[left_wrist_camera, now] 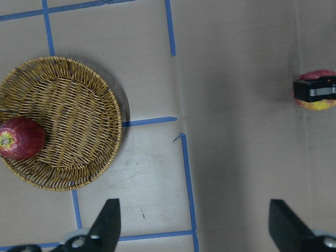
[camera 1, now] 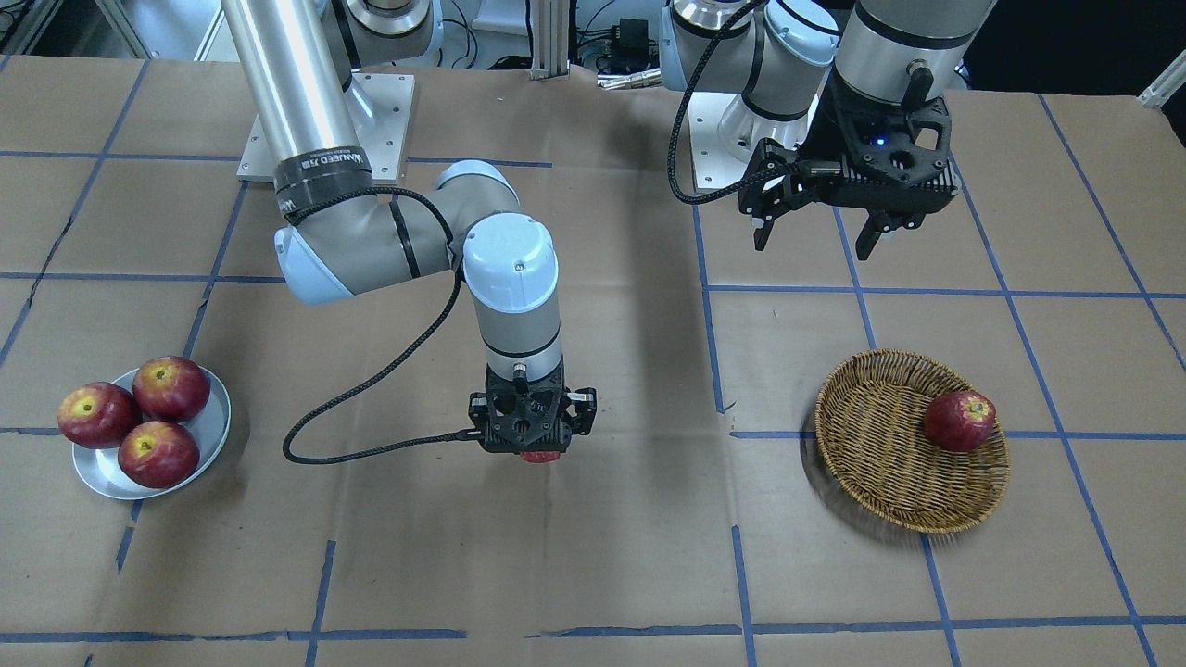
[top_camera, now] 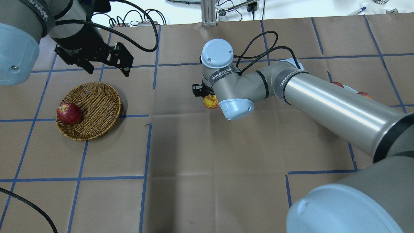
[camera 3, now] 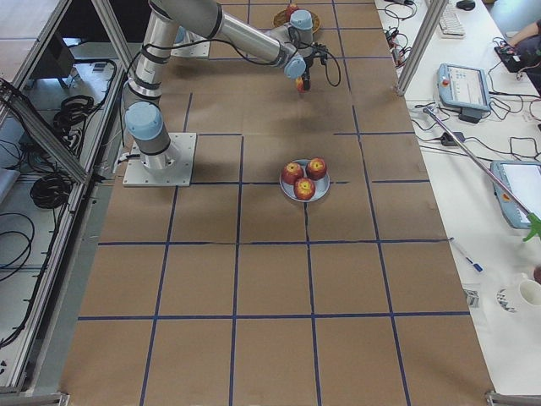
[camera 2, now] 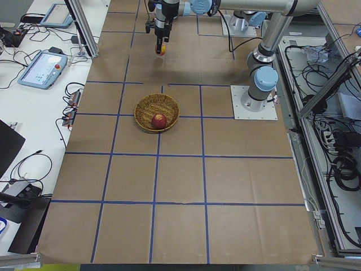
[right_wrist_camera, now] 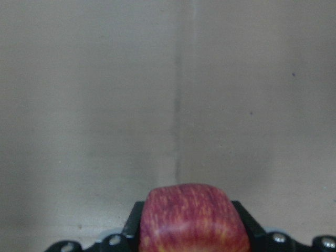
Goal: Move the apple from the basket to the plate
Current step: 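Carry the apple with the right gripper over the white plate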
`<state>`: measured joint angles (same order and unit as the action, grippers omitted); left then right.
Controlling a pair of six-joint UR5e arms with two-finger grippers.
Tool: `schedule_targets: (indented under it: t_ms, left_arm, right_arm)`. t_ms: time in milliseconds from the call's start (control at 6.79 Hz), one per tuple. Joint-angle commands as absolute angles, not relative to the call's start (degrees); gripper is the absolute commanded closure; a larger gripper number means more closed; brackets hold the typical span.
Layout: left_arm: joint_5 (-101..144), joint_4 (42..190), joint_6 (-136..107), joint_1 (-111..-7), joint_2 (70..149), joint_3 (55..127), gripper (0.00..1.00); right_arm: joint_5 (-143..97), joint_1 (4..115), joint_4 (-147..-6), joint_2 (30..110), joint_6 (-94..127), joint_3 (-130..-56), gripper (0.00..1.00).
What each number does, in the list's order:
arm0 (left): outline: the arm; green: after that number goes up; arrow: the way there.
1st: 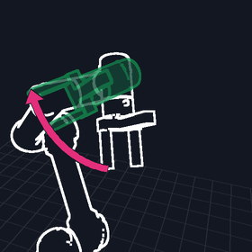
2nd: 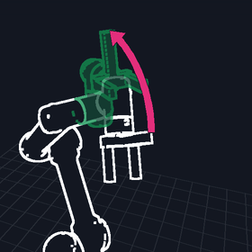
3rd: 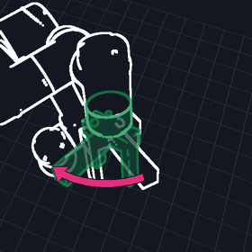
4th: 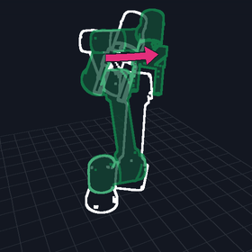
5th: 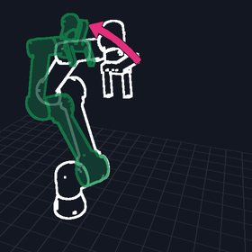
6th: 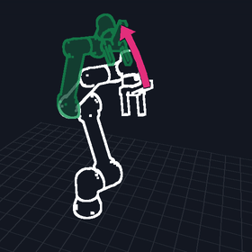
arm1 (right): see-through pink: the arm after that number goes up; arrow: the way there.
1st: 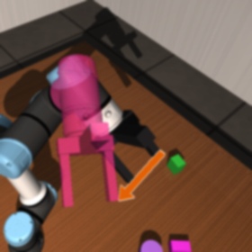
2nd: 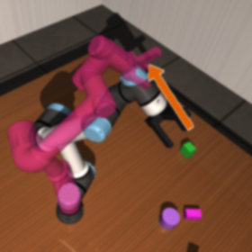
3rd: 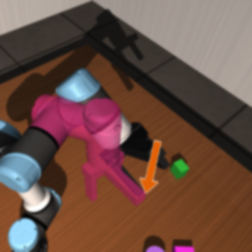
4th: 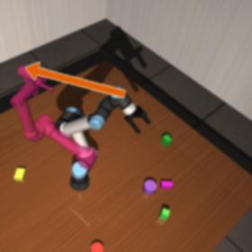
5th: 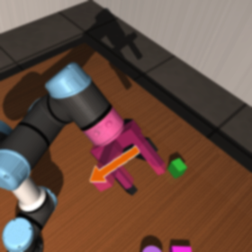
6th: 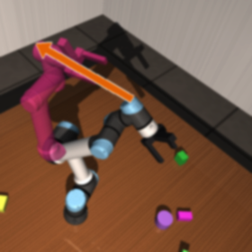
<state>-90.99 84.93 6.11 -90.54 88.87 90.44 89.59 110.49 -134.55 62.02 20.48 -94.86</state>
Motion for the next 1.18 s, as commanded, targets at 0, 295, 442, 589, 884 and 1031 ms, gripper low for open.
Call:
schedule_targets:
  t_ms: [0, 295, 442, 589, 884, 1031]
  left_arm:
    - [-90.79, 84.99, 6.24, -90.53, 88.94, 90.88, 0.01]
    - [-90.62, 84.81, 6.42, -90.7, 89.03, 91.05, 0.01]
    - [-90.53, 84.73, 6.33, -90.88, 89.12, 90.97, 0.01]
    - [-90.53, 84.73, 6.33, -90.97, 89.03, 91.05, 0.01]
    - [-90.53, 84.73, 6.33, -90.97, 88.95, 91.05, 0.01]
    - [-90.61, 84.73, 6.33, -90.97, 88.86, 91.05, 0.01]
  right_arm:
    - [89.56, 106.38, -121.01, 71.93, 14.73, -94.04, 0.49]
    - [89.38, 94.28, -112.88, 78.46, -0.62, -95.18, 0.49]
    - [89.47, 87.43, -112.07, 80.49, -10.36, -96.4, 0.5]
    - [89.39, 81.01, -112.15, 81.29, -19.77, -97.9, 0.51]
    - [88.68, 67.12, -112.41, 80.6, -38.32, -99.57, 0.51]
    - [88.59, 63.41, -113.11, 79.81, -43.8, -100.8, 0.51]
